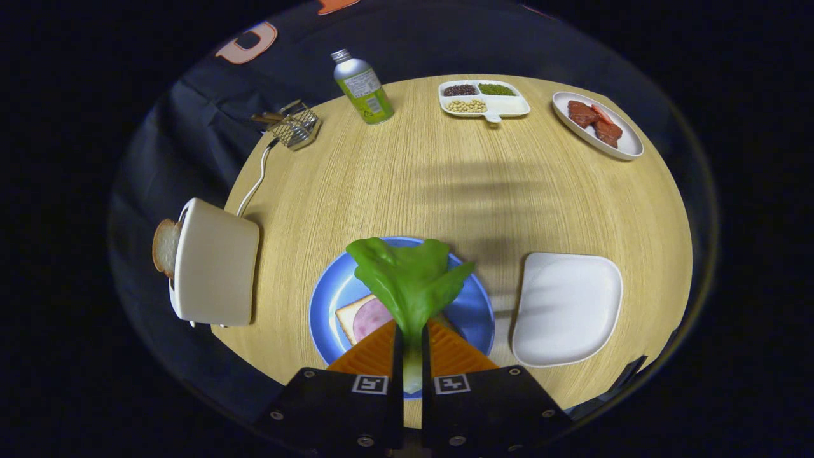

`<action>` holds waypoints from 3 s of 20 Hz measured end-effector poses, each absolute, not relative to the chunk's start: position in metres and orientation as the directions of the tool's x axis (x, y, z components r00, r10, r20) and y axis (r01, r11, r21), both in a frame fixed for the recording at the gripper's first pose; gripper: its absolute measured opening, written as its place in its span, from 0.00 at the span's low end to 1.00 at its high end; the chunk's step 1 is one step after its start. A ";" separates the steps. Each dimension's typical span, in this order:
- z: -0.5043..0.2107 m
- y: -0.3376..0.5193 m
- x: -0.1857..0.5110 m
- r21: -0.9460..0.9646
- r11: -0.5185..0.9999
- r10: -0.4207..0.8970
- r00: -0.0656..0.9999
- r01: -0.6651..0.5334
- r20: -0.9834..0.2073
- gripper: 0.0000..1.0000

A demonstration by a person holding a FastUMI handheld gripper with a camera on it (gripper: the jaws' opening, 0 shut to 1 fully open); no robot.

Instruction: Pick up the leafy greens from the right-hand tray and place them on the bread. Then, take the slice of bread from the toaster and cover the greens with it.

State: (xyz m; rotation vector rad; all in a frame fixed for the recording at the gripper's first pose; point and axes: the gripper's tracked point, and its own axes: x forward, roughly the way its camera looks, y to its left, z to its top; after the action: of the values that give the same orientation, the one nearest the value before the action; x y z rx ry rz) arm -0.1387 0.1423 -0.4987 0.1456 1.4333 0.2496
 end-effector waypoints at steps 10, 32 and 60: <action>-0.510 0.169 -0.153 0.273 0.947 0.290 0.084 -0.170 -0.953 0.45; -0.311 0.340 -0.094 0.376 0.831 0.486 0.209 -0.410 -0.848 0.97; -0.377 0.506 -0.097 0.263 0.911 0.270 -0.023 -0.318 -0.963 0.76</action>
State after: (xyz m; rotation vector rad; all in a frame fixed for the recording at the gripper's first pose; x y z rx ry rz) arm -0.0974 0.5055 -0.3771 -0.0389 1.5240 0.4684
